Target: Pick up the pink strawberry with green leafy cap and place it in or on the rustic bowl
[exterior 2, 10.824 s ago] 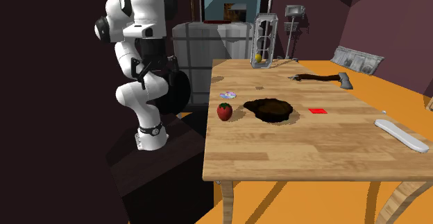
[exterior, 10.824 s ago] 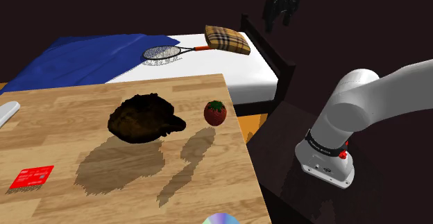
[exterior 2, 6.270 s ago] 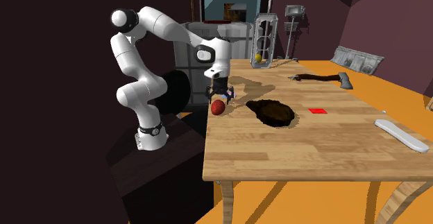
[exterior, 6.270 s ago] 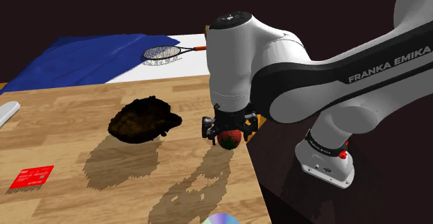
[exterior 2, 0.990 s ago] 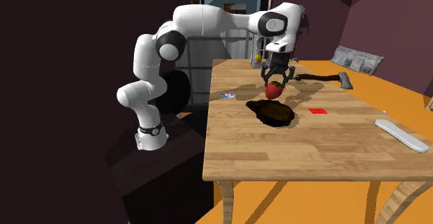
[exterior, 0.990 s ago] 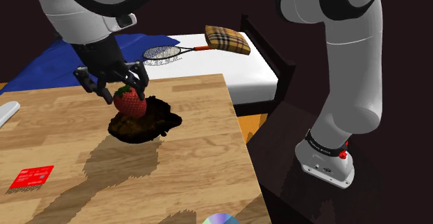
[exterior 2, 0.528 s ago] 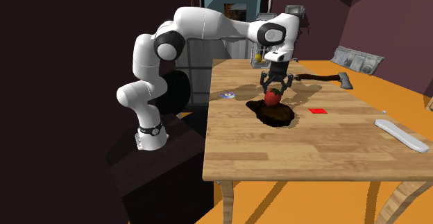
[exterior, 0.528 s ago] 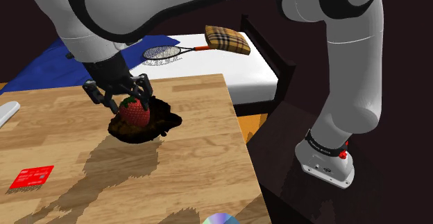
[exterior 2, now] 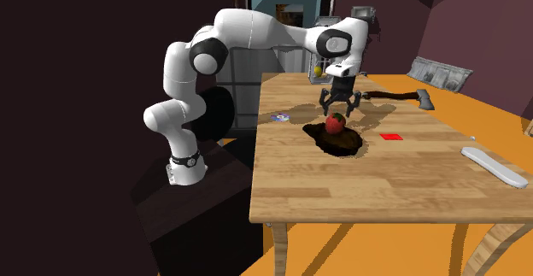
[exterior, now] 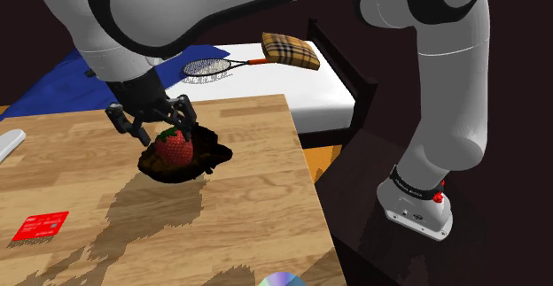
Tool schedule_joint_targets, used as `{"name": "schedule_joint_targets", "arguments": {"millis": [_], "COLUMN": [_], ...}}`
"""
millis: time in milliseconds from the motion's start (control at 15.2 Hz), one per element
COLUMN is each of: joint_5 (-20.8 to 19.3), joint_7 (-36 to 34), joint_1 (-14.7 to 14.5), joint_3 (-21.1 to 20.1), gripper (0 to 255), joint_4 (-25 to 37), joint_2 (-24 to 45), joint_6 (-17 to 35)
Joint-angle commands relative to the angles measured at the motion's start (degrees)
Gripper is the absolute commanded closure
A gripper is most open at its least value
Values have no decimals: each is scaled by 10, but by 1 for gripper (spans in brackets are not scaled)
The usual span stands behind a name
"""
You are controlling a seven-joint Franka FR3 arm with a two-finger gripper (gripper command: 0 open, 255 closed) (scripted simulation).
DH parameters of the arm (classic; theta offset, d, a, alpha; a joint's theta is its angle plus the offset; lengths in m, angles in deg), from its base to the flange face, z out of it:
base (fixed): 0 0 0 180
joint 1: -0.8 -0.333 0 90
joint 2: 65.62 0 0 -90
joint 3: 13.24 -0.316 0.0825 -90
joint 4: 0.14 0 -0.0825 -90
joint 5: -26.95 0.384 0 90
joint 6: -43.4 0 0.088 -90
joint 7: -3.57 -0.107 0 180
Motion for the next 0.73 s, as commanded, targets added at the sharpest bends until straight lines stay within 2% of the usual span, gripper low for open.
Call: {"name": "schedule_joint_targets", "arguments": {"millis": [0, 264, 528, 660], "joint_5": [0, 0, -7, -7], "joint_7": [0, 0, 4, 4], "joint_1": [0, 0, -28, -28], "joint_3": [0, 0, 2, 2], "gripper": [0, 0, 0, 0], "joint_4": [0, 0, 96, 96], "joint_2": [0, 0, 14, 13], "joint_6": [0, 0, -81, -81]}}
